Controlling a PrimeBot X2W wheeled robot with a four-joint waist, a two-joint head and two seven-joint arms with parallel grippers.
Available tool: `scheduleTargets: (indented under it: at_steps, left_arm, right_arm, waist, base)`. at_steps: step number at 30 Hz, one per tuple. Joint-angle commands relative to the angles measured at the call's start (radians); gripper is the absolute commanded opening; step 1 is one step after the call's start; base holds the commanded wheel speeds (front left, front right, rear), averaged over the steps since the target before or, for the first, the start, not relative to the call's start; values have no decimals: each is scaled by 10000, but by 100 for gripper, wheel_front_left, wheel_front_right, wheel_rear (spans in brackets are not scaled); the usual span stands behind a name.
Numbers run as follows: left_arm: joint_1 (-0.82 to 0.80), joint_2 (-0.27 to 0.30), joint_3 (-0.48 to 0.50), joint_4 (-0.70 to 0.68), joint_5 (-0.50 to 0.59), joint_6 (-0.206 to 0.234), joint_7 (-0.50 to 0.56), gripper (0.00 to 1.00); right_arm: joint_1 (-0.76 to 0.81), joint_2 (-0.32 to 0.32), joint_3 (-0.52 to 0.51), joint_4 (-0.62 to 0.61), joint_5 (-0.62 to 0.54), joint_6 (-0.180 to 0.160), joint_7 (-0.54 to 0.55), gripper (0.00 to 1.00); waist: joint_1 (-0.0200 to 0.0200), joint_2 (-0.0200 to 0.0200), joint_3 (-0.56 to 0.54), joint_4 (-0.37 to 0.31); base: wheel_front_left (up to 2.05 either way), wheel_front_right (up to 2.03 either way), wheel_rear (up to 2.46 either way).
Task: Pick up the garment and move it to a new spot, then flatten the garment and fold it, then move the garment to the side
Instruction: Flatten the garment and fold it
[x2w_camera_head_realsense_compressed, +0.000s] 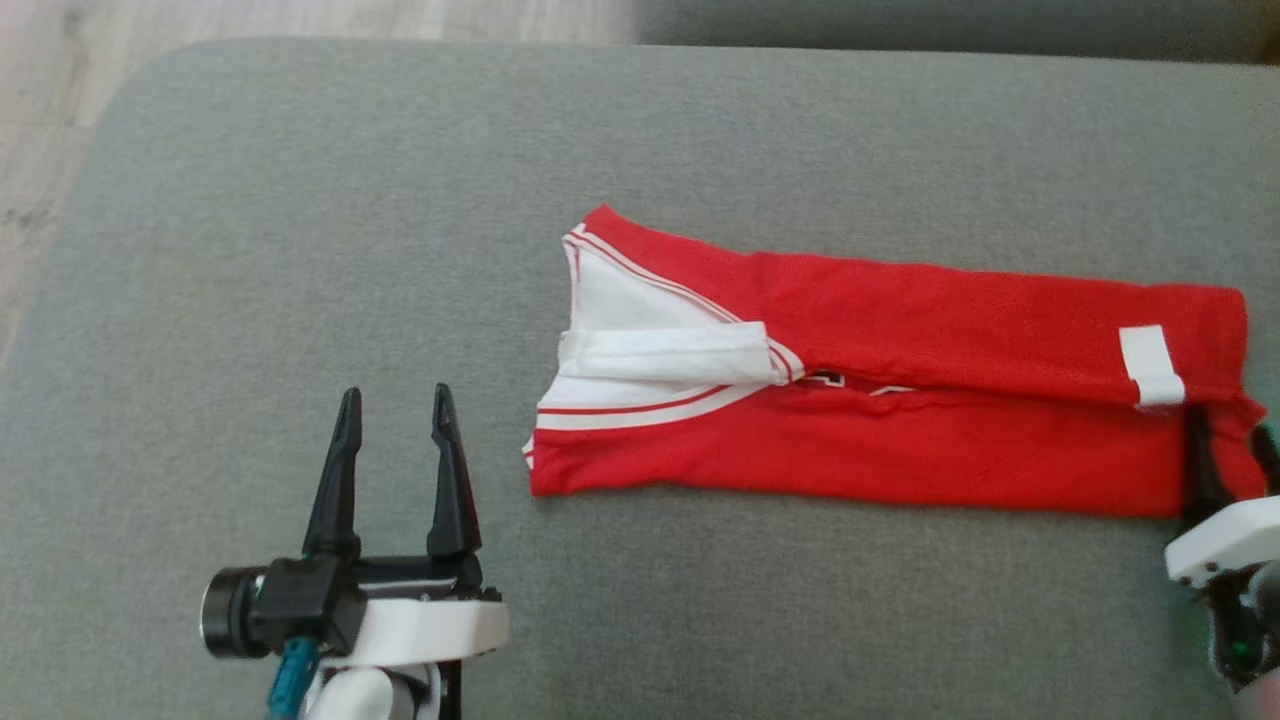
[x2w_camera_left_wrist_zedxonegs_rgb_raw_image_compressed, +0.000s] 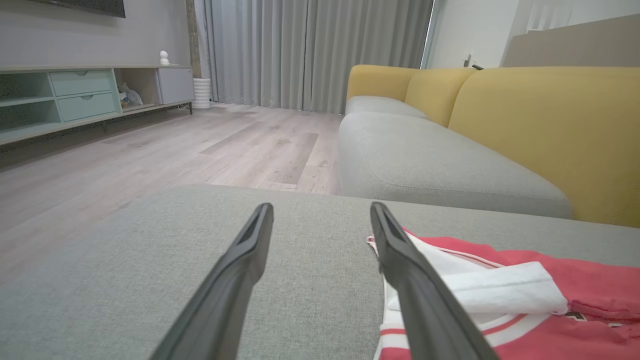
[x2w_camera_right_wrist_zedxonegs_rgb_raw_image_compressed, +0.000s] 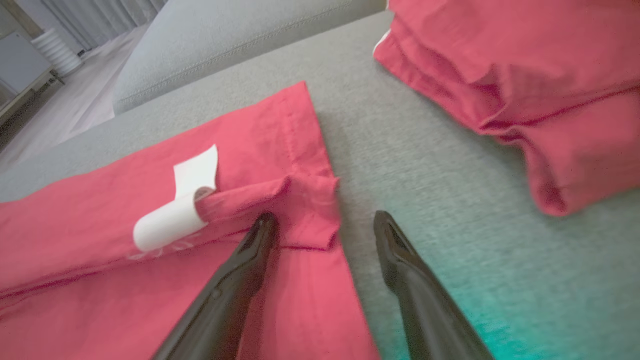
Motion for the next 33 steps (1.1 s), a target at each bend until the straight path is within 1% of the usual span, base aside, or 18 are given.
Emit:
scheduleTargets:
  at_steps: [1,2,3,4,6,7,9,13,15,17,21,23,25,28,33]
  left_arm:
    - [-130,-128,569,-272,215,-175,-79,100]
    - [-84,-231,704,-253,325,-299,-79,100]
    - [-43,-326,835,-237,421,-414,-79,100]
    - [-4,-409,960,-216,500,-525,-79,100]
    - [60,-544,1167,-140,624,-747,-79,100]
    - [80,-596,1273,-114,682,-844,-79,100]
    - [126,-683,1487,-80,783,-999,-79,100]
    - [204,-807,1820,-42,973,-1294,-79,100]
    - [257,-874,1987,-49,1050,-1487,-79,100]
    - [263,-891,2023,-42,1072,-1548,-79,100]
    - [231,-936,2122,-6,1157,-1747,-80,100]
    - [219,-949,2154,24,1188,-1805,-80,100]
    - [206,-957,2177,56,1206,-1861,-80,100]
    - [209,-964,2220,114,1211,-1902,-80,100]
    - [207,-968,2068,204,1089,-1944,-80,100]
  right_arm:
    - [-91,-40,252,-62,-110,67,197,100]
    - [-75,38,330,11,-112,67,376,93]
    - [-45,105,389,72,-102,67,534,83]
    - [-16,157,441,107,-96,67,651,70]
    - [49,212,507,71,-144,67,693,6]
    - [68,240,509,40,-141,67,697,0]
    - [84,250,459,-54,-124,67,604,0]
    - [93,64,289,-164,-187,67,333,0]
    - [85,-200,198,-251,-233,67,202,0]
    - [77,-311,158,-288,-232,67,184,0]
    - [23,-876,-71,-503,-136,67,214,0]
    - [-20,-1121,-148,-808,-107,67,296,0]
    - [-96,-1262,-148,-1286,94,67,419,0]
    - [-191,-1208,-17,-2455,245,67,725,0]
    - [-322,-567,514,-4692,448,67,1567,0]
  waist:
    - [1,-1,-109,174]
    - [1,-1,-128,202]
    - [1,-1,-148,231]
    - [1,-1,-164,247]
    - [1,-1,-199,272]
    - [1,-1,-215,266]
    - [1,-1,-257,217]
    - [1,-1,-354,66]
    - [1,-1,-393,-96]
    - [1,-1,-397,-154]
    - [1,-1,-391,-357]
    - [1,-1,-399,-443]
    - [1,-1,-400,-505]
    - [1,-1,-447,-592]
    - [1,-1,-556,-617]
  base:
    - [0,0,0]
    - [0,0,0]
    - [0,0,0]
    - [0,0,0]
    - [0,0,0]
    - [0,0,0]
    - [0,0,0]
    - [0,0,0]
    - [0,0,0]
    - [0,0,0]
    - [0,0,0]
    - [0,0,0]
    - [0,0,0]
    - [0,0,0]
    - [0,0,0]
